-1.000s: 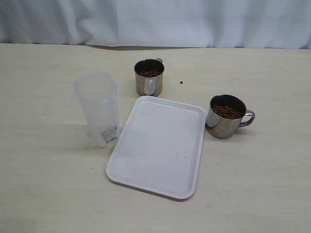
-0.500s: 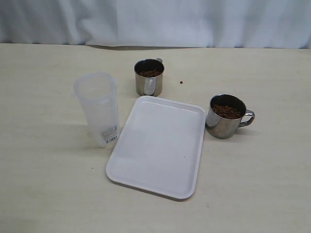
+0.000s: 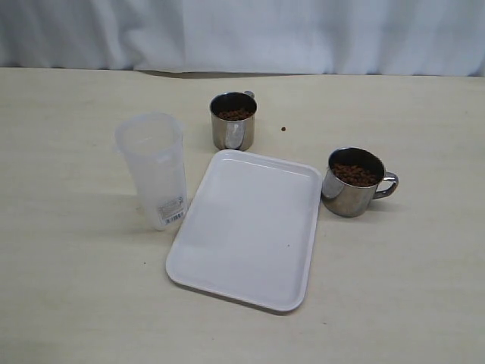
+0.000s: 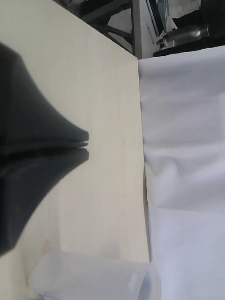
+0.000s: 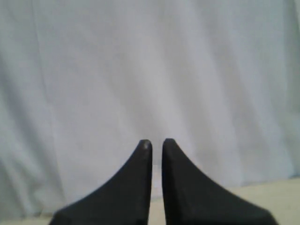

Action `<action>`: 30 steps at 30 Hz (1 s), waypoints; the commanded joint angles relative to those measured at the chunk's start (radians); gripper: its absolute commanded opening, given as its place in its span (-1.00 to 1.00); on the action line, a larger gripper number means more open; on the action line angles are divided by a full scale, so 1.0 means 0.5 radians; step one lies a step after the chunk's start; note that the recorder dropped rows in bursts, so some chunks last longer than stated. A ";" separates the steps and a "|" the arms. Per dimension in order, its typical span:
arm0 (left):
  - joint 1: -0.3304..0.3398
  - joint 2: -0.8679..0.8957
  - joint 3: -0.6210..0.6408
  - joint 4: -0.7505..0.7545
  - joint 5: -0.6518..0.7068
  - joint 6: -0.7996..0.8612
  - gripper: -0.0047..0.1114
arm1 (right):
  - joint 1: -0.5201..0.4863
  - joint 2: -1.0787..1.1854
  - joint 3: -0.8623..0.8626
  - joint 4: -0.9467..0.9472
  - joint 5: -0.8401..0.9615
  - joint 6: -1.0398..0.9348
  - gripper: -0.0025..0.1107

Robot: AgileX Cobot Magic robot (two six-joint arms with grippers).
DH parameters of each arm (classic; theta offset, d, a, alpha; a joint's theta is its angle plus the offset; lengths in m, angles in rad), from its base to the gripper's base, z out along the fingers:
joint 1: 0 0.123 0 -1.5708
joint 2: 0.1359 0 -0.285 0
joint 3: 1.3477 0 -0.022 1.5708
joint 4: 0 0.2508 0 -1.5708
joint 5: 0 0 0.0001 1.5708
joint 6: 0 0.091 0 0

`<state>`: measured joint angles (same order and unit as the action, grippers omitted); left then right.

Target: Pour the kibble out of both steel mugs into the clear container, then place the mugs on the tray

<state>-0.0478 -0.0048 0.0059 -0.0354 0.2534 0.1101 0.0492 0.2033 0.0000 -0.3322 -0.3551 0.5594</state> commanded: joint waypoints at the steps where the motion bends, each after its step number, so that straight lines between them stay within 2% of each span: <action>1: 0.003 0.010 -0.012 -0.006 -0.023 -0.005 -0.92 | -0.001 0.569 0.000 -0.763 -0.228 0.468 -0.84; 6: 0.003 0.010 -0.012 -0.006 -0.023 -0.005 -0.92 | -0.001 1.297 0.000 -0.786 -0.472 0.443 -0.84; 8: 0.003 0.010 -0.012 -0.006 -0.023 -0.005 -0.92 | -0.001 1.568 0.000 -0.756 -0.602 0.256 -0.84; 16: 0.003 0.010 -0.012 -0.006 -0.023 -0.005 -0.92 | -0.001 2.257 -0.195 -0.775 -0.697 -0.023 -0.82; 19: 0.003 0.010 -0.012 -0.006 -0.023 -0.005 -0.92 | -0.001 2.427 -0.275 -0.780 -0.811 -0.059 -0.57; 23: 0.003 0.010 -0.012 -0.006 -0.023 -0.005 -0.92 | -0.001 2.595 -0.351 -0.910 -1.006 -0.111 0.01; 26: 0.003 0.010 -0.012 -0.006 -0.023 -0.005 -0.92 | -0.001 2.722 -0.445 -0.993 -1.028 -0.119 0.35; 28: 0.003 0.010 -0.012 -0.003 -0.023 -0.005 -0.92 | -0.001 2.803 -0.523 -1.005 -1.015 -0.119 0.43; 30: 0.003 0.010 -0.012 -0.003 -0.023 -0.005 -0.92 | -0.001 2.881 -0.583 -1.005 -1.015 -0.119 0.42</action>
<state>-0.0478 -0.0048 0.0059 -0.0354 0.2534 0.1101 0.0492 1.5998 -0.2533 -0.8215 -0.8497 0.5148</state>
